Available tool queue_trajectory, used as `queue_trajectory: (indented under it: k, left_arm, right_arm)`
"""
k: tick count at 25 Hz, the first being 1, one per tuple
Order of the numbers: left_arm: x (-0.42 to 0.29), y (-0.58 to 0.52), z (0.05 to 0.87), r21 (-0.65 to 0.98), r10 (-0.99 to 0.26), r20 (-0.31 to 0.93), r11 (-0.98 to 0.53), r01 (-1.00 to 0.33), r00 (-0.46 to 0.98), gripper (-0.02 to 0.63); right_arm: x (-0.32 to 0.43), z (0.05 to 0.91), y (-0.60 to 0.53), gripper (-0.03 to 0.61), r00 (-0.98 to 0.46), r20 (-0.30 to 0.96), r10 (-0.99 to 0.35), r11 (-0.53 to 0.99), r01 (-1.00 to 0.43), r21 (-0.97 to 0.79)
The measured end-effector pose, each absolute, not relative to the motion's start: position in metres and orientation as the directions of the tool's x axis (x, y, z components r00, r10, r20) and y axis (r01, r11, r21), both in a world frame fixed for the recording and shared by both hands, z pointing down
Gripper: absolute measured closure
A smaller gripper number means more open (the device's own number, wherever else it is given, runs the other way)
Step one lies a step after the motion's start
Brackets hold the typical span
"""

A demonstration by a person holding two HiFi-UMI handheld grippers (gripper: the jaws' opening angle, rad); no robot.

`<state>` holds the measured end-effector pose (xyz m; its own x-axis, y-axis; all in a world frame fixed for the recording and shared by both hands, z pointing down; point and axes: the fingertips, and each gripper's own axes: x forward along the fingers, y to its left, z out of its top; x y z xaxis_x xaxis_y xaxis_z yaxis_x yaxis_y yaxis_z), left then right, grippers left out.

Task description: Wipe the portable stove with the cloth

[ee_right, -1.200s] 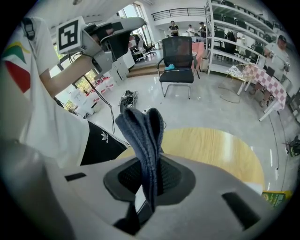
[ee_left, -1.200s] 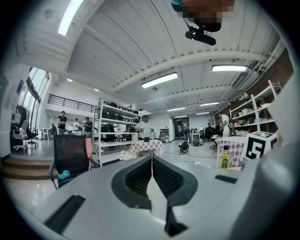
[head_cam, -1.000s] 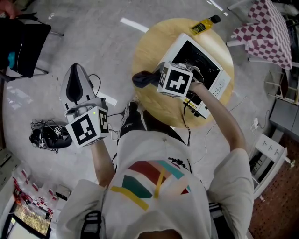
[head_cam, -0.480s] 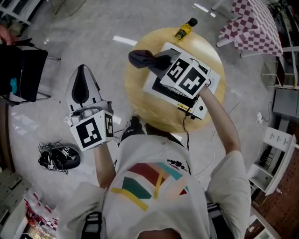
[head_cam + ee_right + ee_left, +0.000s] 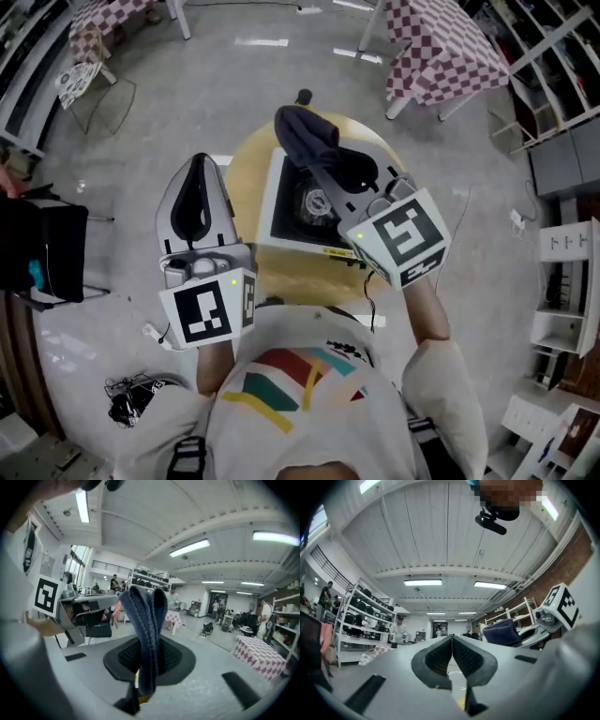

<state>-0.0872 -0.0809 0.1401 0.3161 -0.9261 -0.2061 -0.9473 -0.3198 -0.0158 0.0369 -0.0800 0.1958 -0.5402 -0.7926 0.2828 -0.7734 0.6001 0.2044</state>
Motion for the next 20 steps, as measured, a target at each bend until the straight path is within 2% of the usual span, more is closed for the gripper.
queue_trajectory:
  k: [6, 12, 20]
  left_arm:
    - [-0.01, -0.061, 0.112, -0.035, -0.834, -0.251, -0.499, -0.866, 0.491, 0.606]
    - [0.034, -0.05, 0.109, -0.055, -0.766, -0.27, -0.592, -0.804, 0.583, 0.606]
    - [0.061, -0.036, 0.105, -0.083, -0.704, -0.311, -0.649, -0.756, 0.639, 0.606]
  right_arm:
    - [0.107, 0.168, -0.035, 0.546, -0.306, 0.056, -0.95, 0.311, -0.943, 0.118]
    - [0.133, 0.186, 0.002, 0.546, -0.114, 0.02, -0.993, 0.116, -0.984, 0.133]
    - [0.172, 0.196, 0.017, 0.546, 0.096, -0.017, -0.995, -0.097, -0.995, 0.039]
